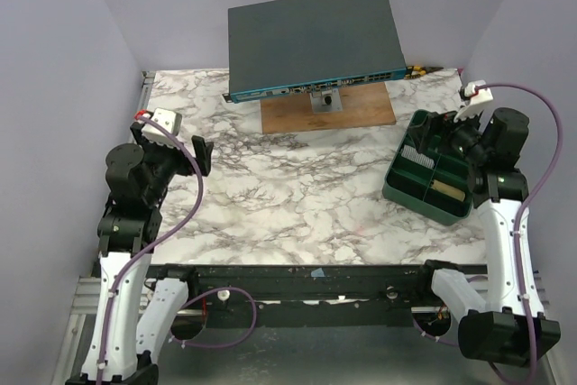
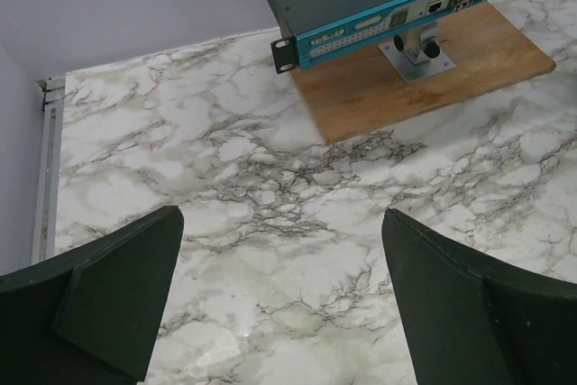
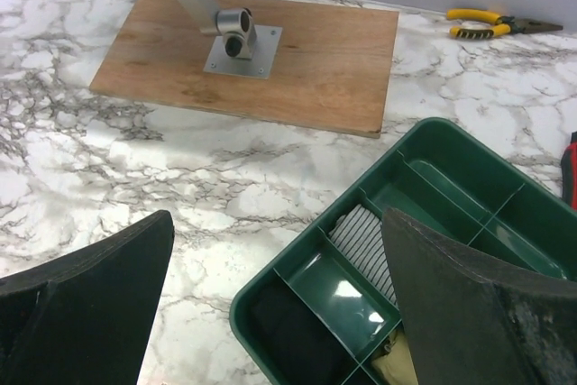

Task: Roll the underwear
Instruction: Reset both arms

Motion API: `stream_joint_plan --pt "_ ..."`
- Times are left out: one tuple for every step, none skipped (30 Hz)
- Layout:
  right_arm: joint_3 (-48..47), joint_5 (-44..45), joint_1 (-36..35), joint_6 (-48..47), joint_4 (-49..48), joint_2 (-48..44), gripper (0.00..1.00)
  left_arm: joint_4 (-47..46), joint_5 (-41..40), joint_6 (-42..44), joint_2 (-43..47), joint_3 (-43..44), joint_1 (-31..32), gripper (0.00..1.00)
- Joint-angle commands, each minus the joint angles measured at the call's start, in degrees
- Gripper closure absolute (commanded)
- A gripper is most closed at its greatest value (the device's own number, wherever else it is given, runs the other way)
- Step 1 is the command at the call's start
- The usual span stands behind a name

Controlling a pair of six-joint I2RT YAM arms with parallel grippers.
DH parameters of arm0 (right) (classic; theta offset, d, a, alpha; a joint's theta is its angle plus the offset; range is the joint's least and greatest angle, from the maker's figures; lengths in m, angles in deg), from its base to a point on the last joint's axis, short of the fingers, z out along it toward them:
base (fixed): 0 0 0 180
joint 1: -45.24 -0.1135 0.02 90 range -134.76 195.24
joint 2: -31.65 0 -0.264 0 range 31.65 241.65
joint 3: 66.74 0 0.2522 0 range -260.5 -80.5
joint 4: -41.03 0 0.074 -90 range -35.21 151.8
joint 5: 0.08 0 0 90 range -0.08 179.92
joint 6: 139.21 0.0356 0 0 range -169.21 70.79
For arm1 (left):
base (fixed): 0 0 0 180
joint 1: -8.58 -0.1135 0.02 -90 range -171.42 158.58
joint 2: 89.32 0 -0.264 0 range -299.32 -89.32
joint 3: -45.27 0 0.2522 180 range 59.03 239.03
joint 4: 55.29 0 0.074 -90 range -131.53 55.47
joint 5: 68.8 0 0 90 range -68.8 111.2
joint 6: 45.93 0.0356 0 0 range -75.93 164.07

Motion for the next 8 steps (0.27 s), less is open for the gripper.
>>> stream_joint_plan --pt "1.1 -2.9 0.4 -0.5 -1.4 -0.5 0.0 -2.1 2.4 -1.1 1.0 -0.3 -1.1 0.01" --pt "1.0 -3.2 0.4 -0.6 -1.3 -0.5 0.0 -2.0 2.5 -1.1 1.0 -0.3 -1.4 0.01" --pt "0.9 -3.3 0.4 -0.6 -1.1 -0.4 0.0 -2.0 2.5 -1.2 1.1 -0.4 -1.5 0.01" --pt "0.8 -3.5 0.4 -0.8 -0.9 -0.4 0.0 -2.0 2.8 -1.2 1.1 -0.4 -1.8 0.01" --pt "0.7 -3.7 0.5 -0.8 -0.8 -0.3 0.0 -2.0 3.0 -1.2 1.1 -0.4 -1.9 0.01" --pt "0.6 -3.9 0.5 -0.8 -0.8 -0.3 0.0 -1.9 3.1 -1.2 1.2 -0.4 -2.0 0.01" --pt "0.6 -4.1 0.5 -0.8 -0.7 -0.2 0.0 -2.0 3.3 -1.2 1.1 -0.5 -2.0 0.01" --pt "0.5 -4.3 0.5 -0.8 -0.7 -0.2 0.0 -2.0 3.5 -1.2 1.1 -0.5 -2.1 0.01"
